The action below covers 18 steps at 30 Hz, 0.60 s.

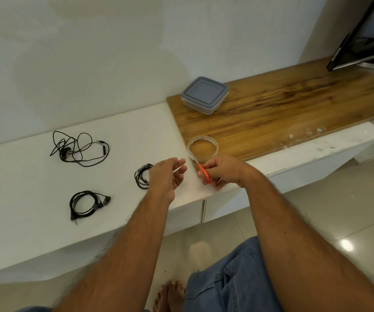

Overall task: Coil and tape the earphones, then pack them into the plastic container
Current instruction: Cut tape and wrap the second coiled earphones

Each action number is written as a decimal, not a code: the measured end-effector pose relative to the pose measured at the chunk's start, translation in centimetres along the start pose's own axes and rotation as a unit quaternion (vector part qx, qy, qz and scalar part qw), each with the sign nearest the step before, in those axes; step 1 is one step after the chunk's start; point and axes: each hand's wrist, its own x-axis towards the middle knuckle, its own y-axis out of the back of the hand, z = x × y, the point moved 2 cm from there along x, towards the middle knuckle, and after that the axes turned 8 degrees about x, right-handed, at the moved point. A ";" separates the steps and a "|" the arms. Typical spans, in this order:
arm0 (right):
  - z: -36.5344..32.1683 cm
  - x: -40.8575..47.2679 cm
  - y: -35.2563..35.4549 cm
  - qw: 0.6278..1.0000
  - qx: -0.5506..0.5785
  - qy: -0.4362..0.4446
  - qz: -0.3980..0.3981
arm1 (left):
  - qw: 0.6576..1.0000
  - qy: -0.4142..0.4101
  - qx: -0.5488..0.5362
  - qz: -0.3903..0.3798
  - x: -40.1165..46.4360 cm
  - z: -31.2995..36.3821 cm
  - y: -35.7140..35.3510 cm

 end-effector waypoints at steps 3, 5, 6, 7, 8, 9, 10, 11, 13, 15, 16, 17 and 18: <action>-0.8 0.0 0.6 0.999 -0.048 0.014 0.023 | 1.000 -0.009 0.004 0.002 0.2 0.2 -0.2; -1.4 0.2 0.9 0.997 -0.076 0.016 0.029 | 1.000 -0.010 0.003 0.001 0.3 0.2 -0.3; -1.6 0.3 1.0 0.995 -0.090 0.016 0.032 | 1.000 -0.010 0.001 0.001 0.4 0.2 -0.3; -1.9 0.4 1.1 0.994 -0.103 0.015 0.035 | 1.000 -0.009 -0.002 0.002 0.5 0.2 -0.3; -2.2 0.6 1.1 0.992 -0.118 0.014 0.037 | 1.000 -0.009 -0.003 0.001 0.6 0.2 -0.4; -2.4 0.8 1.2 0.990 -0.135 0.011 0.038 | 1.000 -0.010 -0.005 0.000 0.7 0.2 -0.4; -2.7 1.0 1.2 0.987 -0.156 0.008 0.040 | 1.000 -0.011 -0.005 -0.001 0.7 0.3 -0.4; -2.9 1.2 1.3 0.983 -0.179 0.005 0.041 | 1.000 -0.013 -0.002 -0.001 0.9 0.3 -0.5; -3.4 1.7 1.5 0.970 -0.237 -0.003 0.044 | 1.000 -0.016 0.006 0.003 1.1 0.3 -0.6; -3.9 2.1 1.7 0.951 -0.307 -0.010 0.043 | 1.000 -0.019 0.011 0.004 1.4 0.2 -0.8; -4.3 2.3 1.7 0.941 -0.335 -0.009 0.046 | 1.000 -0.019 0.012 0.004 1.5 0.2 -0.9; -4.6 2.4 1.8 0.932 -0.358 -0.006 0.052 | 1.000 -0.020 0.013 0.005 1.6 0.1 -0.9; -4.9 2.4 1.8 0.923 -0.380 0.000 0.058 | 1.000 -0.019 0.011 0.007 1.8 0.1 -0.9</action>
